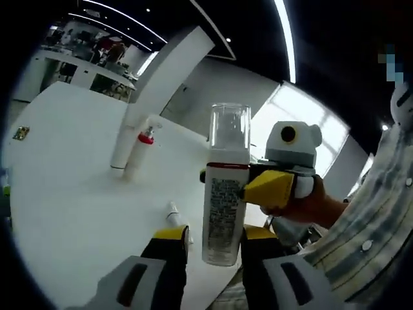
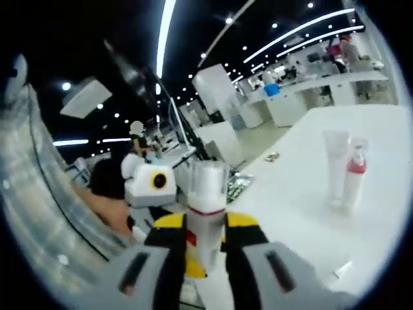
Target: Arrange the skincare products in the storage area until every visible bottle or jar stands upright without overlapping.
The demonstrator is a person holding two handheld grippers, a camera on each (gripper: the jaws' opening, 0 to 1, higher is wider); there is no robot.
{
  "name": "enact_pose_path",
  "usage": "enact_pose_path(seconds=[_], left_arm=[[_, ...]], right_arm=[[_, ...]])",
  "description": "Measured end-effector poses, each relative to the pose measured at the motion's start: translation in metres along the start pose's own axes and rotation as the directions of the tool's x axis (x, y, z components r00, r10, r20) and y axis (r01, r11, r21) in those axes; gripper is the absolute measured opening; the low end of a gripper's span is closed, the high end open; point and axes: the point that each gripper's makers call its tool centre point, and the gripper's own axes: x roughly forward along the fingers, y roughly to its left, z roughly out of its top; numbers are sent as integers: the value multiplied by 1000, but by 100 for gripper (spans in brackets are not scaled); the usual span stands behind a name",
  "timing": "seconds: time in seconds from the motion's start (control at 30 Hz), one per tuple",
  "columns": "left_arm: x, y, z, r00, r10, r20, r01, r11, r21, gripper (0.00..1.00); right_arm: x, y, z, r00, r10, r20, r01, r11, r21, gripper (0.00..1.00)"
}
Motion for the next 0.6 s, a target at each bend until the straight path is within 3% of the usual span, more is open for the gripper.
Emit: enact_pose_path(seconds=[0.4,0.6], left_arm=[[-30,17,-23,995,100,-12,-100,992,-82,33],[-48,19,-27,985,171,8,-168,975,-143,33]], right_arm=[[11,-63,3,992,-118,50,124,981,-147,20],[24,-110,-4,982,-177,61,186,959,-215,20]])
